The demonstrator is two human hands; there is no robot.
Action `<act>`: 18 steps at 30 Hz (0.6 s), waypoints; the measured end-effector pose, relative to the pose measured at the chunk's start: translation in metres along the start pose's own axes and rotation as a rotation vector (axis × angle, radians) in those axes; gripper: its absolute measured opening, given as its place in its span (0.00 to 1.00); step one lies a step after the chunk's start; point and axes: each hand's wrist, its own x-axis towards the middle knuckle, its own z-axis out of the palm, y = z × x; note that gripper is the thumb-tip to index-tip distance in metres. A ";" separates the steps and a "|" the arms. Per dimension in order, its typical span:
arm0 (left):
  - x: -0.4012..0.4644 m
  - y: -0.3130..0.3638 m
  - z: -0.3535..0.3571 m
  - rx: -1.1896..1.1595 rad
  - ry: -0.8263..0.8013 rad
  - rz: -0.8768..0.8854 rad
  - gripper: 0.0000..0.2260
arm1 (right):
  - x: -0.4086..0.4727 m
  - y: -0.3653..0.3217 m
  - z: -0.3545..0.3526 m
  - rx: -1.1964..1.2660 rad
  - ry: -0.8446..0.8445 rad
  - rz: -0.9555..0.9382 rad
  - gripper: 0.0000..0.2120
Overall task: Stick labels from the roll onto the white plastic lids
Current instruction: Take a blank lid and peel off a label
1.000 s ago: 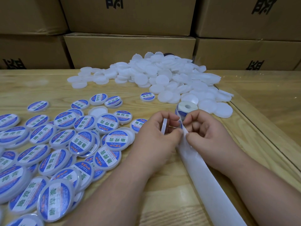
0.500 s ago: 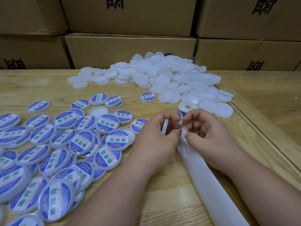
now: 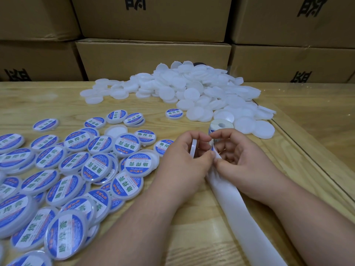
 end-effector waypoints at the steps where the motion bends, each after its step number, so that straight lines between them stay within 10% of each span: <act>1: 0.000 0.000 0.000 -0.002 0.005 0.001 0.11 | 0.000 0.000 0.000 0.008 0.011 0.010 0.17; 18: -0.001 0.000 0.002 0.029 0.006 -0.018 0.10 | -0.001 -0.009 -0.003 -0.021 0.067 0.066 0.11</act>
